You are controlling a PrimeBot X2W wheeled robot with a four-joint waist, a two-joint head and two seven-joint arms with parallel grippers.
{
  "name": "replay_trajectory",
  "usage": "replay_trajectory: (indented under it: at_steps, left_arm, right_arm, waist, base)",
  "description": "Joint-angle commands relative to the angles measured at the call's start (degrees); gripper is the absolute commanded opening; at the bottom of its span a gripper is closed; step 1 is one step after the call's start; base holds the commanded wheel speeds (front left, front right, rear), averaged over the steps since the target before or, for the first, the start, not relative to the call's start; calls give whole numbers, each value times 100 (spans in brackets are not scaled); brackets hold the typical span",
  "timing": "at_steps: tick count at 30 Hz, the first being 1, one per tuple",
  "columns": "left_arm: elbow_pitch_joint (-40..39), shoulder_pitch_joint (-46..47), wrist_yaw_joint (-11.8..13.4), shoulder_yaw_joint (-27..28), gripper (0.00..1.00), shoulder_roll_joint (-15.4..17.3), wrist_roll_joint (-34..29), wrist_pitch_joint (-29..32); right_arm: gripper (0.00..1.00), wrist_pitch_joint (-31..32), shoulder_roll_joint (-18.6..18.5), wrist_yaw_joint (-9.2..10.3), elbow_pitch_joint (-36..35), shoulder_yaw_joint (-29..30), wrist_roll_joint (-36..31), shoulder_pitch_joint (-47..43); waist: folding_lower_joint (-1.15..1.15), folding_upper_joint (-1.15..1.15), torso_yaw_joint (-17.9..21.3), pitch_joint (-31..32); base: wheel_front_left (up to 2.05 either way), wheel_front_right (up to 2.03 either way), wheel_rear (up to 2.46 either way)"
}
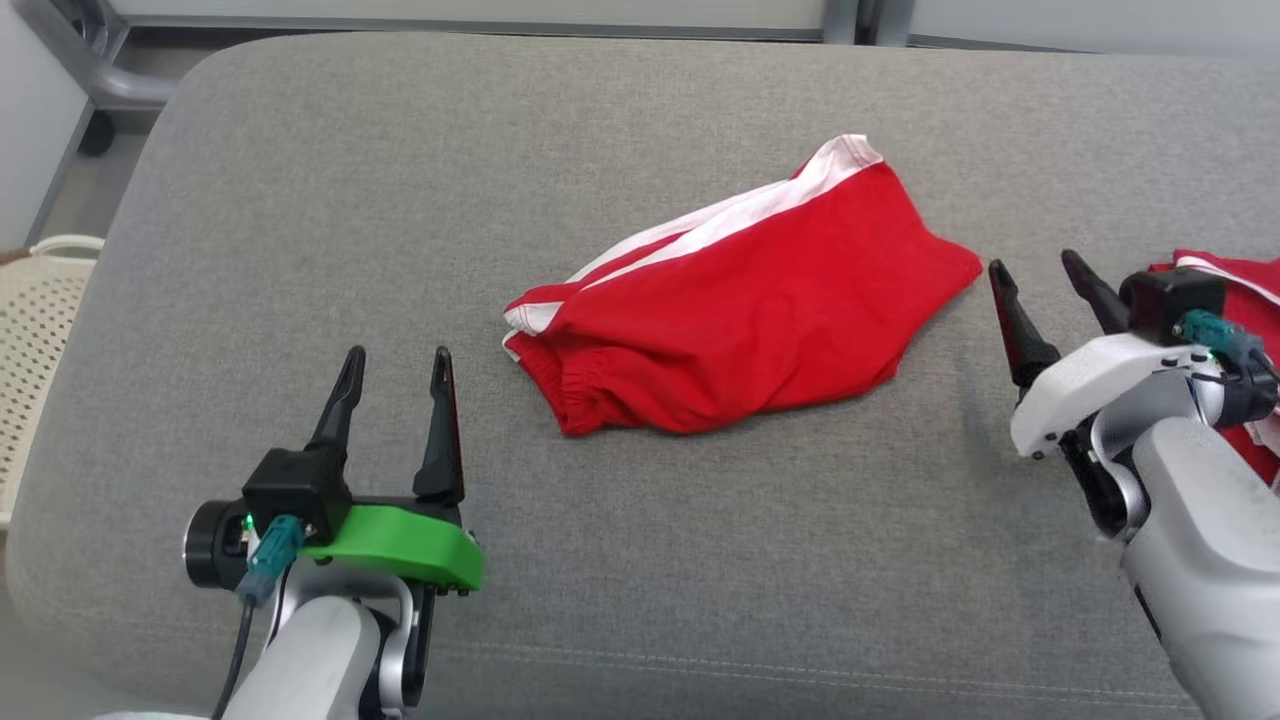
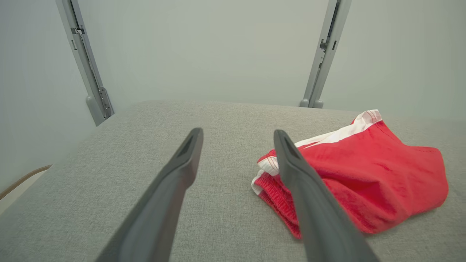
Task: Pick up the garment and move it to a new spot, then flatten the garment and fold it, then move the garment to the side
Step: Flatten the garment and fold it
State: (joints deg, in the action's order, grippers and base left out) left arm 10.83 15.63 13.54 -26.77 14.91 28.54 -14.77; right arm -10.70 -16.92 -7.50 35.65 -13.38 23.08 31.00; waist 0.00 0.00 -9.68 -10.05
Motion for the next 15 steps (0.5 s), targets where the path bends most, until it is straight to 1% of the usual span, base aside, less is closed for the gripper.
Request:
replay_trajectory:
  at_steps: [1, 8, 12, 15]
  left_arm:
    - [20, 128, -38, -23, 100, -47, -51, -19]
    - [228, 411, -247, -194, 100, -382, -74, -39]
    - [323, 513, -336, -210, 100, -512, -132, -45]
    - [357, 594, -395, -182, 100, -576, -195, -44]
  right_arm:
    - [100, 89, -68, 2, 165, -58, 49, 160]
    - [100, 362, -301, 2, 1115, -475, 426, 879]
    - [100, 387, -301, 2, 1555, -587, 662, 1139]
    - [100, 458, -217, 2, 1772, -704, 868, 1252]
  waist:
    - [0, 0, -291, -298]
    - [0, 0, -678, -731]
    - [0, 0, -785, -892]
    - [0, 0, -813, -966]
  base:
    - [0, 0, 0]
    - [0, 0, 0]
    - [0, 0, 0]
    - [0, 0, 0]
